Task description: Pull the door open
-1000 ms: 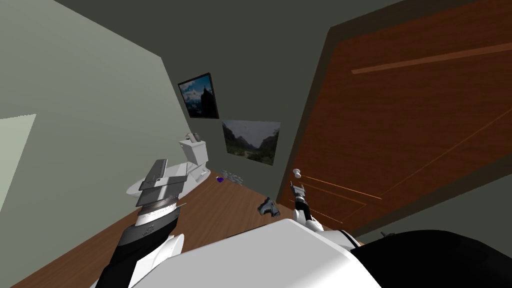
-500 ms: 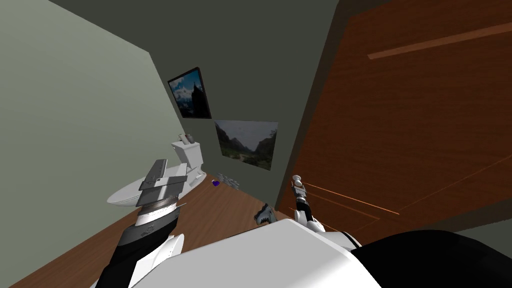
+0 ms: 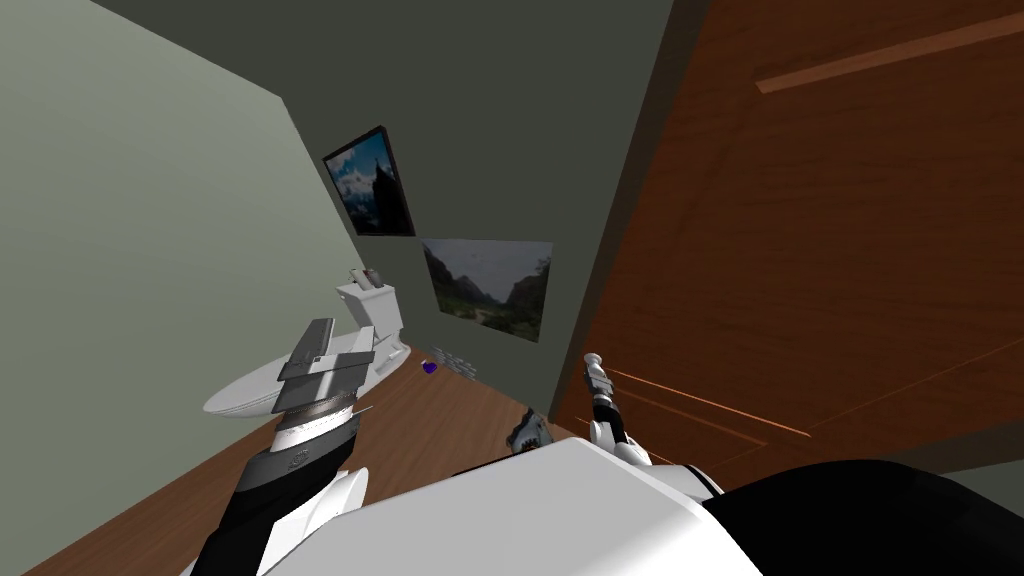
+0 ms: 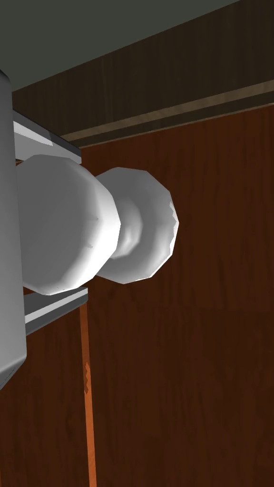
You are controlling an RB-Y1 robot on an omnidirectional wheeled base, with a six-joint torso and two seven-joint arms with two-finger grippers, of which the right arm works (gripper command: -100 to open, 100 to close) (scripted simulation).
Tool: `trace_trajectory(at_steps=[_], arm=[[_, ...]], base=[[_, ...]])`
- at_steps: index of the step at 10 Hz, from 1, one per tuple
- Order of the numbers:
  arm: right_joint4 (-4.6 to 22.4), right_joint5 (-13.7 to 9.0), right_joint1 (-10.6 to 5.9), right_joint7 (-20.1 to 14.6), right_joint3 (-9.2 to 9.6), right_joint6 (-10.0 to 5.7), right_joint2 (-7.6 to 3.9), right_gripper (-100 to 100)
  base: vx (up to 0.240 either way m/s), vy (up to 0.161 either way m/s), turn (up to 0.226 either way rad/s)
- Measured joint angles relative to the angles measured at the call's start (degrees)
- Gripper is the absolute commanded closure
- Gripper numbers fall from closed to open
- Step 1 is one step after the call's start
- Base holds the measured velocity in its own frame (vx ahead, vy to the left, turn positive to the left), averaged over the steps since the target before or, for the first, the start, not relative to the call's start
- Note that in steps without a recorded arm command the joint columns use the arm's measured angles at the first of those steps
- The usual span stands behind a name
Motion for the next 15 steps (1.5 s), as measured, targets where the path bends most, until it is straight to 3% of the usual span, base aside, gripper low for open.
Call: trace_trajectory(at_steps=[3, 7, 9, 12, 13, 14, 15], arm=[[0.04, -0.01, 0.05, -0.03, 0.01, 0.05, 0.05, 100], [0.19, -0.13, 0.15, -0.12, -0.27, 0.17, -0.57, 100], [-2.50, -0.32, 1.76, 0.41, -0.54, 1.63, -0.24, 100], [1.69, 0.00, -0.26, -0.75, -0.09, -0.66, -0.98, 100], [-2.94, -0.26, 1.76, 0.15, -0.51, 0.97, -0.54, 100], [-3.96, -0.31, 1.99, 0.70, -0.62, 1.90, -0.32, 100], [-0.08, -0.03, 0.01, -0.22, -0.19, 0.29, -0.93, 100]], base=[[-0.027, 0.020, 0.002], [-0.143, 0.121, -0.018], [-0.057, 0.030, 0.005], [-0.052, 0.056, 0.016], [-0.044, 0.054, -0.006], [-0.022, 0.005, -0.013], [-0.098, 0.069, 0.034]])
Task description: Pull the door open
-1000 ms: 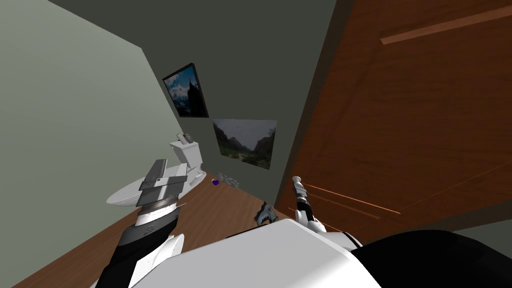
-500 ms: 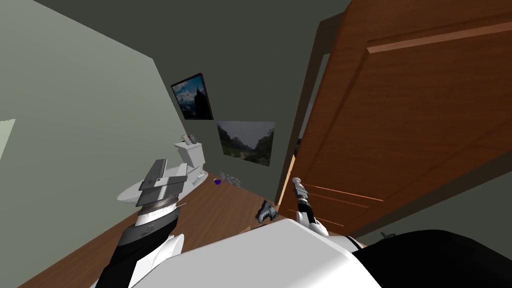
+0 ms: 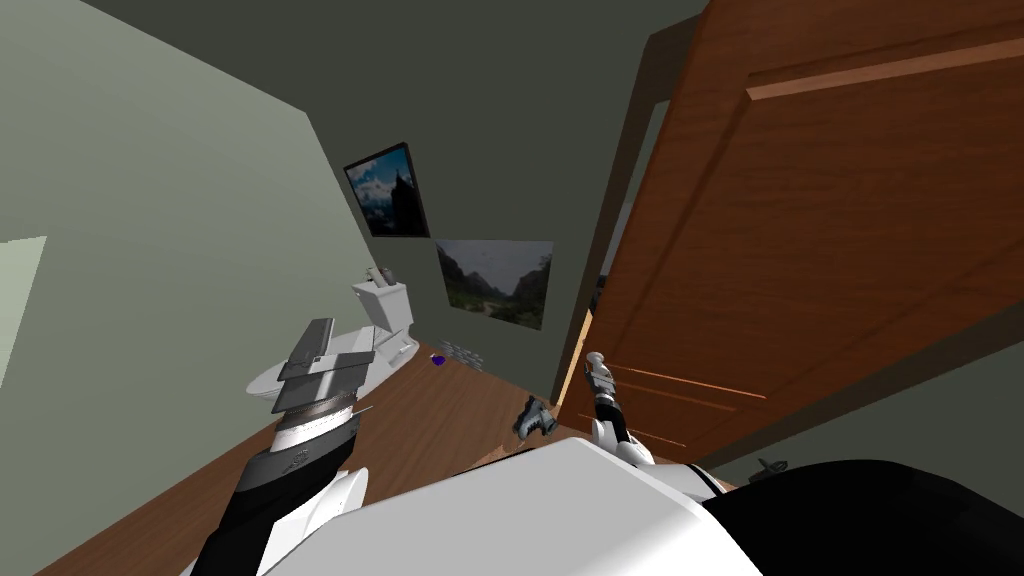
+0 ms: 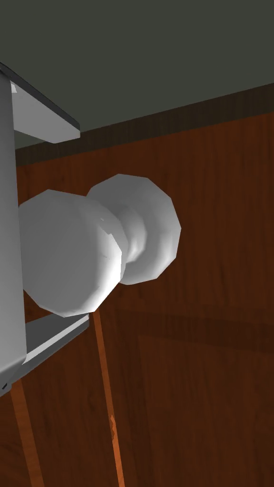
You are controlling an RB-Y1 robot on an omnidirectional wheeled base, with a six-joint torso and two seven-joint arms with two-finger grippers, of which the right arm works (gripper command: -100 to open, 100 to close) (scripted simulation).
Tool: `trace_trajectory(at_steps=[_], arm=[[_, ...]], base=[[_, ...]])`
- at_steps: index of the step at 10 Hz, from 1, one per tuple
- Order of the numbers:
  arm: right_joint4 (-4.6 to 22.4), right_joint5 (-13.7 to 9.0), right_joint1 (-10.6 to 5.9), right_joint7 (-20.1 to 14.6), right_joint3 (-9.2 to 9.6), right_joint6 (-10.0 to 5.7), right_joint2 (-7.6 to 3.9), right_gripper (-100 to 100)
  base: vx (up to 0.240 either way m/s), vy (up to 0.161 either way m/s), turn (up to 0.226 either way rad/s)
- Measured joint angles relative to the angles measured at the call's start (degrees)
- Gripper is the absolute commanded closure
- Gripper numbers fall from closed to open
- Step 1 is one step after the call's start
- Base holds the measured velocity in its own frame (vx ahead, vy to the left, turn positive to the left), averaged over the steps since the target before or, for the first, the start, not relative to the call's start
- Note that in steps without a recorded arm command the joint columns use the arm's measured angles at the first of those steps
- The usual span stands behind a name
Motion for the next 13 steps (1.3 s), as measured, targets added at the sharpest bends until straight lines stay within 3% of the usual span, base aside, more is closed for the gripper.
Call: trace_trajectory(at_steps=[2, 4, 5, 8, 10, 11, 12, 13], arm=[[1.92, 0.16, -0.88, -0.76, 0.18, -1.28, -0.56, 100], [1.61, 0.48, -0.65, -0.56, 0.78, -1.09, 0.54, 100], [1.72, 0.57, -0.69, -0.70, 0.93, -1.21, 0.64, -100], [1.00, 1.59, -0.06, -2.21, 2.37, -1.40, 0.19, -100], [-1.09, 2.45, 1.15, -3.31, 3.55, -0.83, -0.17, -100], [0.00, 2.71, 0.69, -3.85, 3.92, -1.25, -0.38, -100], [0.21, 2.74, 0.64, -3.99, 3.96, -1.44, -0.42, -100], [2.11, 2.29, -0.38, -3.63, 3.30, -2.15, -0.30, -100]], base=[[-0.102, 0.081, 0.015], [-0.098, 0.110, 0.031], [-0.178, 0.021, 0.041], [-0.217, -0.081, 0.045], [-0.188, -0.060, 0.022], [-0.051, -0.034, 0.000], [-0.011, -0.072, 0.247], [-0.006, -0.136, 0.336]])
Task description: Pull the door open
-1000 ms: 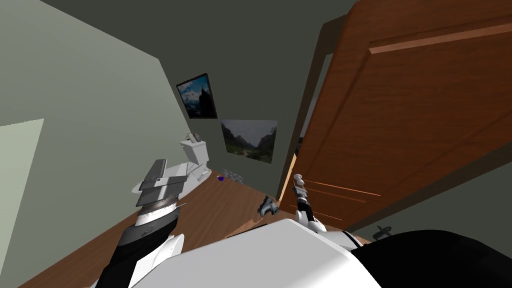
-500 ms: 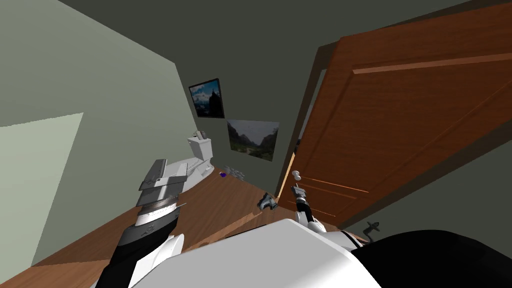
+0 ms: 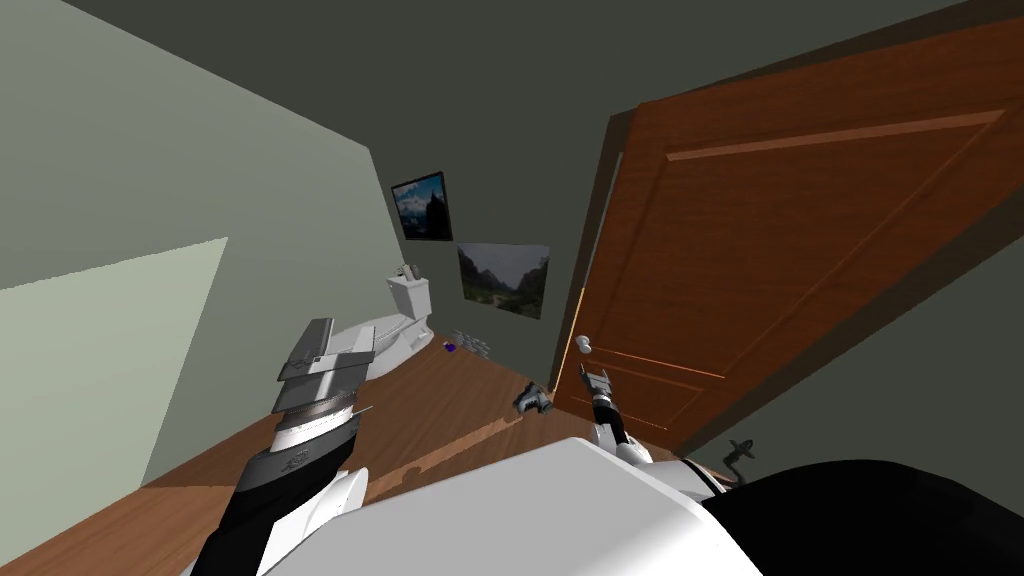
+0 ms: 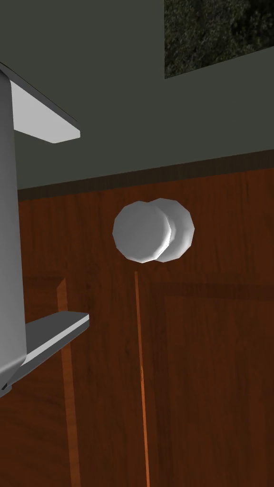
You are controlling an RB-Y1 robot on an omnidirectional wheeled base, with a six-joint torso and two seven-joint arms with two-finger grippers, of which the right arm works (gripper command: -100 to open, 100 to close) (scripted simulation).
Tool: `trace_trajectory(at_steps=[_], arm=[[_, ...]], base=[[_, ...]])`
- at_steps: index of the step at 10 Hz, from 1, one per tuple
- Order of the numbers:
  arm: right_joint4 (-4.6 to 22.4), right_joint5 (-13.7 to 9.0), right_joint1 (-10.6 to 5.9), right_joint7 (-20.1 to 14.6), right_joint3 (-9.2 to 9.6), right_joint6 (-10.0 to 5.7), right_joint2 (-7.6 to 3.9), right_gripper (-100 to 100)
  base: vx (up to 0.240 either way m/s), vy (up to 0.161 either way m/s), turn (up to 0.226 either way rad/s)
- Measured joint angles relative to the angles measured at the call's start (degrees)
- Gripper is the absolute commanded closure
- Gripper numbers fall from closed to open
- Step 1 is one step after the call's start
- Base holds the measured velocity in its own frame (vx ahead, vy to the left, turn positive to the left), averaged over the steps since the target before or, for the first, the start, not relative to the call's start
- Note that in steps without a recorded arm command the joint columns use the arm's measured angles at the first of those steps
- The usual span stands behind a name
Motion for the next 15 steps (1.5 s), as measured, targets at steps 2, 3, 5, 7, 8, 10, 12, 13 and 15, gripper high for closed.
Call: trace_trajectory(at_steps=[2, 3, 5, 7, 8, 10, 12, 13, 15], arm=[[1.37, -1.53, -1.01, 1.80, -2.20, -0.47, 0.43, -100], [1.94, -2.44, -1.53, 2.93, -3.52, -0.82, 0.78, -100], [5.61, -3.75, -3.63, 4.27, -5.43, -2.25, 0.95, -100], [5.80, -4.90, -3.93, 5.62, -7.08, -2.14, 1.19, -100], [7.71, -5.39, -5.05, 6.03, -7.80, -2.85, 1.13, -100], [5.51, -5.83, -4.11, 7.08, -8.42, -2.07, 1.68, -100], [5.44, -5.81, -4.13, 7.13, -8.38, -1.98, 1.74, 100], [5.50, -5.82, -4.12, 7.07, -8.40, -1.99, 1.69, 100], [5.51, -5.83, -4.12, 7.05, -8.40, -2.01, 1.68, 100]], base=[[0.013, -0.174, 0.345], [0.001, -0.145, 0.224], [0.012, -0.132, 0.193], [0.024, -0.139, 0.266], [0.003, -0.096, 0.027], [0.000, -0.023, -0.029], [0.000, 0.000, 0.010], [0.000, 0.000, 0.000], [0.000, 0.000, 0.000]])
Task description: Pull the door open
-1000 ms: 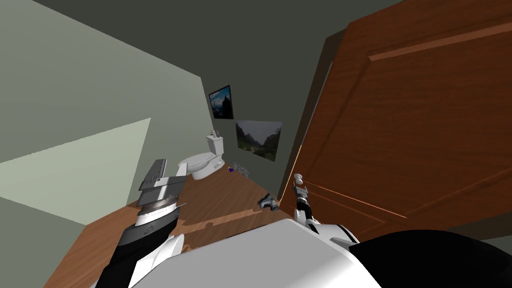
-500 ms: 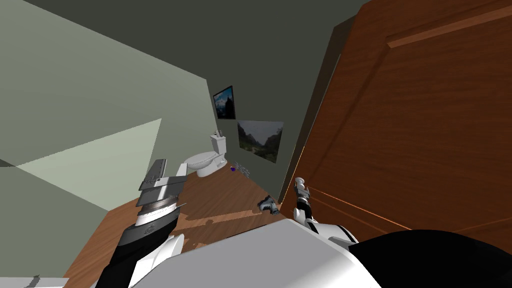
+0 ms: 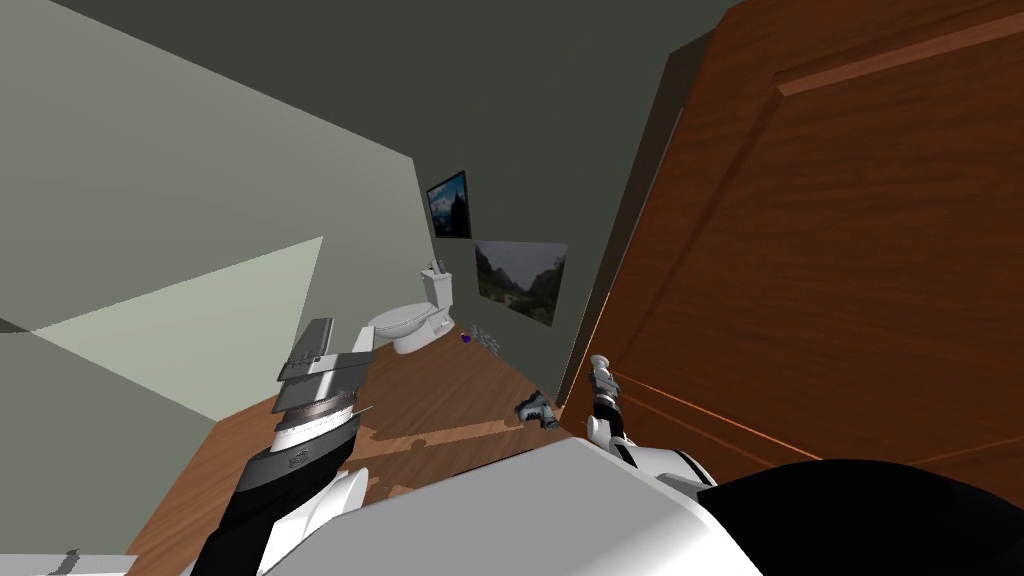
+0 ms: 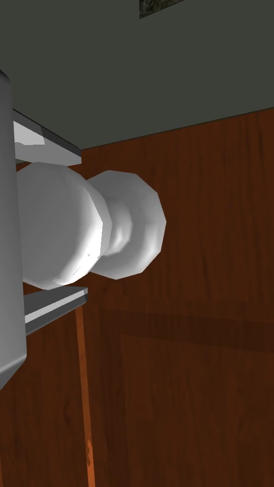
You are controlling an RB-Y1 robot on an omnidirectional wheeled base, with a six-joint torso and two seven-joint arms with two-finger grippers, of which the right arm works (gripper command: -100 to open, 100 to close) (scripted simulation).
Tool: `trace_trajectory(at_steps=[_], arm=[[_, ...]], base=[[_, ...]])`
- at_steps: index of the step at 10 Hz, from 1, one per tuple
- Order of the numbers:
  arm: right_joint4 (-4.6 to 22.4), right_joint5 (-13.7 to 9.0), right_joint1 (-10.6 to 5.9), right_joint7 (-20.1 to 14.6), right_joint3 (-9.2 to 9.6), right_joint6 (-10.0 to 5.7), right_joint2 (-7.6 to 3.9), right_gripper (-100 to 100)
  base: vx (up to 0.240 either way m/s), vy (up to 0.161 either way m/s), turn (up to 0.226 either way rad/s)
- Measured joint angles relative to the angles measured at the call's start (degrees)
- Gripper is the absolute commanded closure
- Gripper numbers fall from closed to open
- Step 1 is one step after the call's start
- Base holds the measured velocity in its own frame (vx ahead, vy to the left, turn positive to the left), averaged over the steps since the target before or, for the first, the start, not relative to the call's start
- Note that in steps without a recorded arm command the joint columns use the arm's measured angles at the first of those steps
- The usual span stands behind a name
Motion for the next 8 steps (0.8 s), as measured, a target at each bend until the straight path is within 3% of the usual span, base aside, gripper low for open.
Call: trace_trajectory(at_steps=[1, 3, 4, 5, 6, 7, 8], arm=[[0.00, 0.00, 0.00, 0.01, -0.01, 0.00, 0.00, 100], [0.00, 0.38, -0.26, -0.28, 0.45, 0.01, -0.24, 100], [5.46, 1.11, -3.20, -1.82, 1.36, -2.13, -1.33, 100], [13.40, 1.93, -7.56, -4.45, 2.35, -6.22, -2.51, 100], [14.45, 1.63, -7.98, -4.07, 1.97, -6.68, -1.76, 100], [8.93, 0.98, -5.11, -1.53, 1.23, -3.83, -0.36, 100], [13.73, 1.61, -9.31, -3.52, 1.96, -6.96, -1.88, 100]], base=[[0.000, 0.000, 0.000], [-0.177, 0.000, 0.061], [-0.142, 0.004, 0.020], [-0.049, -0.008, 0.017], [0.007, -0.001, 0.005], [-0.015, 0.024, -0.101], [0.000, 0.000, 0.000]])
